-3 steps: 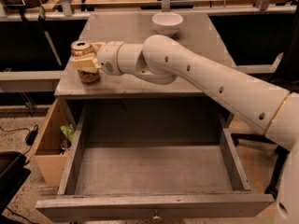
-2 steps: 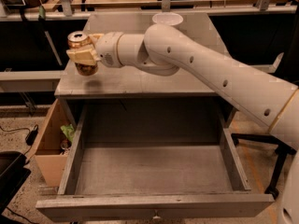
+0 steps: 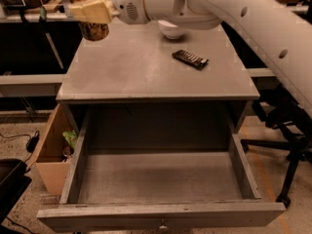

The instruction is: Pick orange can

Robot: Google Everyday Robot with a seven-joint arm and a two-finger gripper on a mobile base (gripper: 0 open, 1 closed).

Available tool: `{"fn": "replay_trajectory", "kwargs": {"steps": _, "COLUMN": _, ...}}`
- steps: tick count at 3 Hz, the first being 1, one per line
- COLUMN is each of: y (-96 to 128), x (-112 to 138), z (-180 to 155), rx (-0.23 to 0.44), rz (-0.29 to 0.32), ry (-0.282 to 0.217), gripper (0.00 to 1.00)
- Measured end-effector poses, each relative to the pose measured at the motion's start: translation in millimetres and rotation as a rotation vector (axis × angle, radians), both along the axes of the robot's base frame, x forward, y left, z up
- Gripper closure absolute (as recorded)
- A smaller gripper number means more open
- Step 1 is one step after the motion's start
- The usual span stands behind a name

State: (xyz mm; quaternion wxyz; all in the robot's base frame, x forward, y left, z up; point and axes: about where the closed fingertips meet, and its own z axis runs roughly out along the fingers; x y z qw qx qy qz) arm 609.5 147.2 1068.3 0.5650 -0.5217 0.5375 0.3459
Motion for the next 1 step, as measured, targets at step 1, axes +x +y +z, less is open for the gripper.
{"fn": "replay_trajectory", "kwargs": {"steps": 1, "y": -19.8, "x": -24.5, "z": 41.7, "rx": -0.024, "rz": 0.052, "ry": -0.041, "gripper": 1.00}}
